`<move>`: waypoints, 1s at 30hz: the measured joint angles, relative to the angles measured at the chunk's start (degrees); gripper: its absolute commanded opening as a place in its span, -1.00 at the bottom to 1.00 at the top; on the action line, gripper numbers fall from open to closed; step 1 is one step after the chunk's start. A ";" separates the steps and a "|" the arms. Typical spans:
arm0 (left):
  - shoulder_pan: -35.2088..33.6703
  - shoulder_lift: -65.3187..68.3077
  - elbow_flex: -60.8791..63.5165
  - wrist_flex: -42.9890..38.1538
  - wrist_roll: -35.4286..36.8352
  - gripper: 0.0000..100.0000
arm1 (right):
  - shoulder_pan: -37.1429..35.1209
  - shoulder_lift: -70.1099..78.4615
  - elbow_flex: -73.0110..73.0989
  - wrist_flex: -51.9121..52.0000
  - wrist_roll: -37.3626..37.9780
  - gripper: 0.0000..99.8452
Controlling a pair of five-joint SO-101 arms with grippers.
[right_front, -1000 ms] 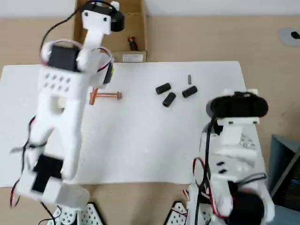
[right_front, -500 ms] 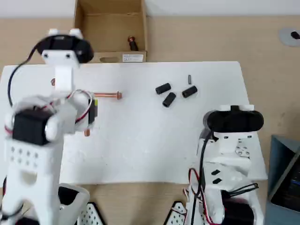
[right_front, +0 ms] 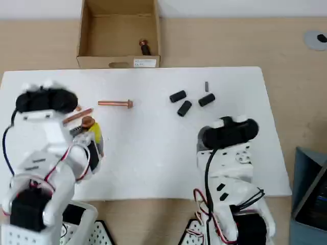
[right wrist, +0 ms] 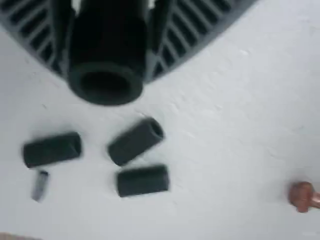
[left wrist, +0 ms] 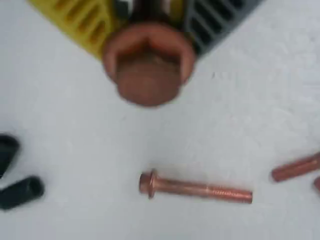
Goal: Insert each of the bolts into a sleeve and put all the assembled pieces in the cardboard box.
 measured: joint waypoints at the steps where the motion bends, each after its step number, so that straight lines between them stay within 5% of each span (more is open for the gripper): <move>1: 0.00 -2.29 2.20 -0.88 0.09 -1.00 | -0.97 0.00 0.97 -0.62 0.00 -0.98; 11: 0.00 -25.23 18.55 -8.88 0.62 -1.00 | -12.48 0.00 7.03 -6.15 0.00 -0.98; 30: 2.55 -25.85 21.19 -24.62 21.71 -1.00 | -35.52 0.00 15.38 -23.21 0.00 -0.98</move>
